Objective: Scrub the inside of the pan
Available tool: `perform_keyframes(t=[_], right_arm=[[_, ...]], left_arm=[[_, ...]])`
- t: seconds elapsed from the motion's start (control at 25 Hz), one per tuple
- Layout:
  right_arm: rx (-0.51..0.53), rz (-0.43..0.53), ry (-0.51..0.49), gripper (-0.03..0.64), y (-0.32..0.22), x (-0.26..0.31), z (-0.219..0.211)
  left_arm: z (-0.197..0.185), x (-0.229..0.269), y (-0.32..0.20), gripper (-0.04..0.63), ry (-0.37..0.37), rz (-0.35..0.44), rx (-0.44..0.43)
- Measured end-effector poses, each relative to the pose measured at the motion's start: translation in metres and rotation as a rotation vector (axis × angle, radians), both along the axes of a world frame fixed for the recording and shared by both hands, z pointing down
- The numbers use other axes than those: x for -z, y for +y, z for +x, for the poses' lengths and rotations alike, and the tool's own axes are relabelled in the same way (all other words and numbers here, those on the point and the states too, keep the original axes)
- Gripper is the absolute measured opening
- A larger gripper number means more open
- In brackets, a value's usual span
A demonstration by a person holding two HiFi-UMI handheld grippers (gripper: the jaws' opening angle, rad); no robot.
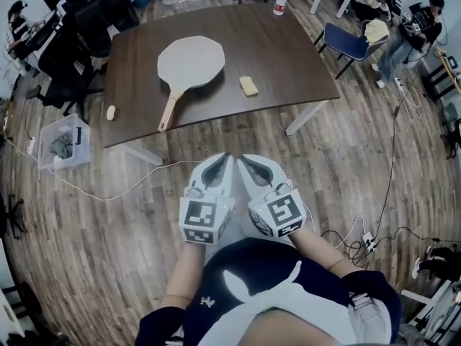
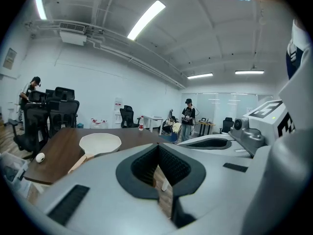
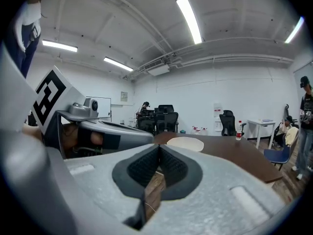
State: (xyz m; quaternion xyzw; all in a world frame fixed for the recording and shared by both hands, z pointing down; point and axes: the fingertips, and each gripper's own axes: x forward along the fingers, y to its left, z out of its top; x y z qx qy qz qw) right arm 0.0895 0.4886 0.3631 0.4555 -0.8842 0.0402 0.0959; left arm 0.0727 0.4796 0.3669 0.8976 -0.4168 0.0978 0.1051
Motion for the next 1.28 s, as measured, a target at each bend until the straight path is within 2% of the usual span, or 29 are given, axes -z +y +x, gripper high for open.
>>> perform_keyframes(t=[0.4,0.52,0.68,0.8,0.84,1.08,1.16,1.28], right_arm=[[-0.022,-0.029,0.046,-0.002,-0.050,-0.013,-0.018],[-0.041,-0.041,0.038,0.000,-0.073,-0.020,-0.013],[-0.079,-0.048,0.030,0.000,-0.108,-0.024,0.001],[-0.097,-0.067,0.014,0.011,-0.139,-0.027,0.012],[-0.098,-0.075,0.014,0.049,-0.150,-0.029,0.016],[-0.096,-0.116,0.051,0.057,-0.219,-0.042,0.030],[-0.083,-0.140,0.068,0.084,-0.241,-0.049,0.033],[-0.076,-0.176,0.095,0.087,-0.270,-0.066,0.041]], left_arm=[[-0.013,-0.019,-0.048,0.003,0.039,-0.040,-0.016],[-0.010,-0.023,-0.065,0.003,0.025,-0.029,-0.034],[-0.003,-0.017,-0.094,0.003,0.011,0.024,-0.091],[0.001,-0.017,-0.123,0.003,-0.021,0.041,-0.094],[0.003,-0.019,-0.133,0.003,-0.028,0.039,-0.094],[0.013,-0.028,-0.194,0.003,-0.058,0.024,-0.109],[0.017,-0.033,-0.213,0.003,-0.069,0.018,-0.112],[0.023,-0.043,-0.239,0.003,-0.069,-0.001,-0.110]])
